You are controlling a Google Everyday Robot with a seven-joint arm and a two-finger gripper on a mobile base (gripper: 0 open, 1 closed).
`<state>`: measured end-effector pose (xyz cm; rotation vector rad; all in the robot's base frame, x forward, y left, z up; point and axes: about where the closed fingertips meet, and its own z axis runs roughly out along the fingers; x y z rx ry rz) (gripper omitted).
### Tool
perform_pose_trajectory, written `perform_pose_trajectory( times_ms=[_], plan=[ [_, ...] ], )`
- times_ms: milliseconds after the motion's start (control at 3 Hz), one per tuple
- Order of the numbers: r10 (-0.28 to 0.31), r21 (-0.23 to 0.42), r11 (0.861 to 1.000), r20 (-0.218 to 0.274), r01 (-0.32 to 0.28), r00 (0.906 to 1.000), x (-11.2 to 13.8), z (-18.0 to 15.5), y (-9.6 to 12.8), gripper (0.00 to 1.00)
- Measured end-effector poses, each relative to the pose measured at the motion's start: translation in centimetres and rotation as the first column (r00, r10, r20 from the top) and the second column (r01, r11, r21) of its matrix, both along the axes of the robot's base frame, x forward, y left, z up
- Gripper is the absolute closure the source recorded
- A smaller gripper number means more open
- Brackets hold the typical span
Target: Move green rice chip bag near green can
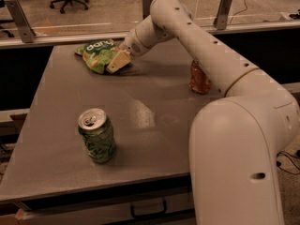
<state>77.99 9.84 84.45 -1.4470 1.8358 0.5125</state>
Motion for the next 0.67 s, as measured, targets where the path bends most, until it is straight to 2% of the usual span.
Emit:
perform_pose_trajectory(
  times_ms=[333, 667],
  plan=[
    [-0.009, 0.026, 1.000, -0.018, 0.009, 0.9998, -0.7, 0.8, 0.6, 0.64],
    [-0.005, 0.043, 0.999, 0.013, 0.004, 0.9999, -1.8, 3.0, 0.7, 0.87]
  ],
)
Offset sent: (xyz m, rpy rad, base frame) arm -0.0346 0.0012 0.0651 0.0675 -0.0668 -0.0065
